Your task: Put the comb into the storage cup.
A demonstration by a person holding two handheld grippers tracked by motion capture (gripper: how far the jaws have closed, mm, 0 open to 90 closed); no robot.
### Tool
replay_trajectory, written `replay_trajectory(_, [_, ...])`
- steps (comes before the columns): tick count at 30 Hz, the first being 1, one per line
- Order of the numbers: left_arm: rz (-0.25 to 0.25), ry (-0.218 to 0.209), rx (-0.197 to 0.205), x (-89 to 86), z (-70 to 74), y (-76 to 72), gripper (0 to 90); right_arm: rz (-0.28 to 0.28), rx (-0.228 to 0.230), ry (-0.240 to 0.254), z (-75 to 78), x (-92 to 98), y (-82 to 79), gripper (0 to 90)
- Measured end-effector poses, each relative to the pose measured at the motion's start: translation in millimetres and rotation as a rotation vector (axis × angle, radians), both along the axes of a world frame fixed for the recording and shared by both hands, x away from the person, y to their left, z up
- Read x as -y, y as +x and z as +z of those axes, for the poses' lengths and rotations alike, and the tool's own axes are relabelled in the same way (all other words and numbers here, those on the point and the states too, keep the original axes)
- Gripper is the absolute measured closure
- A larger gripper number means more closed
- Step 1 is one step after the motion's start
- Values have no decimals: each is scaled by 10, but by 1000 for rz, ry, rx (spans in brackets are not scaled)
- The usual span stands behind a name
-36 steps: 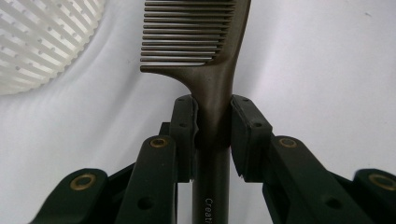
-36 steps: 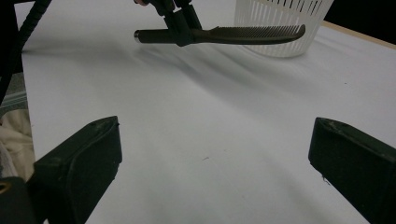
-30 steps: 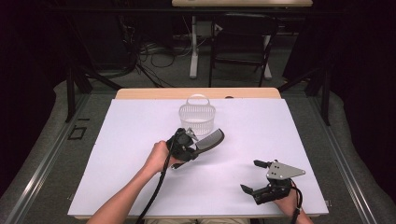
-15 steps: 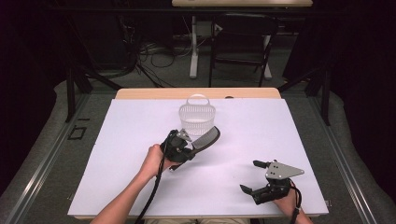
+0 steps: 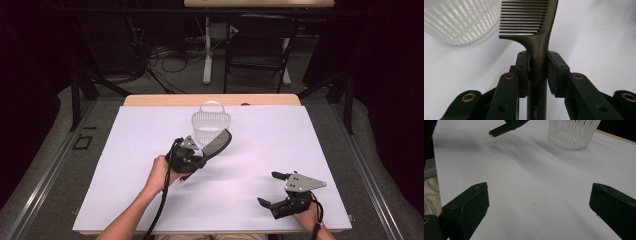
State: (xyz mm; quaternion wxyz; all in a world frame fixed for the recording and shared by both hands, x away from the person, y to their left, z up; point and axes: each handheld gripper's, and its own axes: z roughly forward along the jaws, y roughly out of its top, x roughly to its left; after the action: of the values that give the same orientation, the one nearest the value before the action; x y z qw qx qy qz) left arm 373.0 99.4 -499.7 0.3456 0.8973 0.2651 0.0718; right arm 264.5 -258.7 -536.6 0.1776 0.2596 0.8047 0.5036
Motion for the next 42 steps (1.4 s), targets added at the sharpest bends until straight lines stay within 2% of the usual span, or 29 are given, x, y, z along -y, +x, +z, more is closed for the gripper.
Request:
replay_trajectory(9, [12,-17,26,-40,33,-35,724,16,4,-14,2,-43,-13,23])
replay_trajectory(27, [21,-70,78,-103,74,-61,724,-7,-12,-8,-16,-19,25,22])
replay_trajectory(33, [26,-77,102,-131,101,-71,724,-6,-5,-9,-11,-20,23,22])
replay_trajectory(42, [38,-111,138,-165,157,-79,724,-13,-13,-9,-20,-19,19,22])
